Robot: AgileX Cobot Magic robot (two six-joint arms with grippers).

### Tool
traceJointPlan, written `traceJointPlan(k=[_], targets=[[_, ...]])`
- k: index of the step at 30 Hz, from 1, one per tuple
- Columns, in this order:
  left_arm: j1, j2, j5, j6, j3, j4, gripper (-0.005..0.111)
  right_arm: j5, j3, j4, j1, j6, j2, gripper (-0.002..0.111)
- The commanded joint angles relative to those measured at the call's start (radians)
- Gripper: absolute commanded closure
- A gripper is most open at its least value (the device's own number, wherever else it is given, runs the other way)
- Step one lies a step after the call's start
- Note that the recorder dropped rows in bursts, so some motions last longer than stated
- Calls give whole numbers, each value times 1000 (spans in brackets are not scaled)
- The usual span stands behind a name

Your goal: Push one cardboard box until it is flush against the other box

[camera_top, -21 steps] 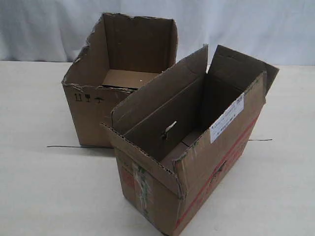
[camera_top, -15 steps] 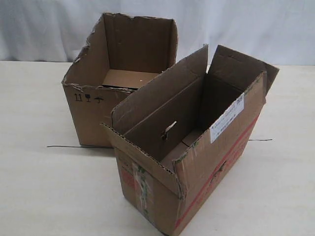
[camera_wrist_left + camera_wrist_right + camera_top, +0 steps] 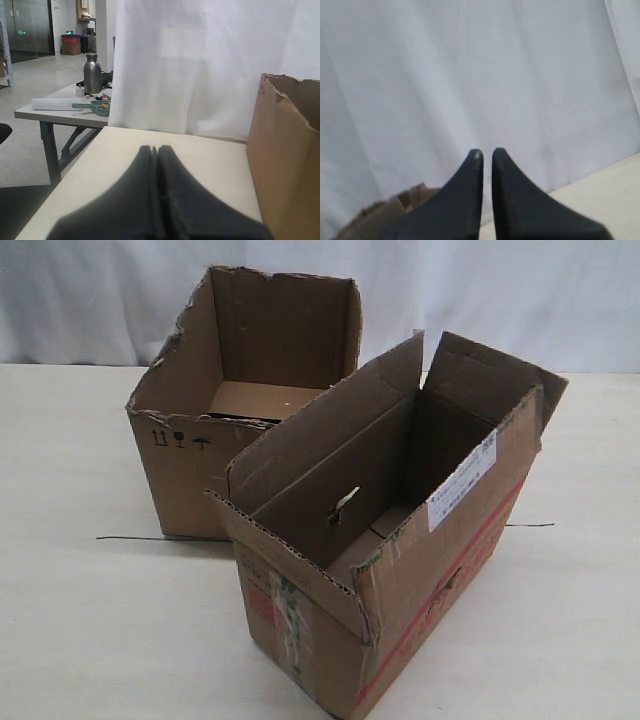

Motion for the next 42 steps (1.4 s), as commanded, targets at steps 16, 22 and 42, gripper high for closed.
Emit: traceJointPlan(k=[16, 22, 42], targets=[[-8, -3, -13, -1, 3, -6, 107, 535, -661, -200, 5, -187, 653, 103], [-8, -3, -13, -1, 3, -6, 107, 887, -870, -125, 22, -348, 846, 103], [-8, -3, -13, -1, 3, -6, 107, 1182, -1130, -451, 846, -4, 1031, 103]])
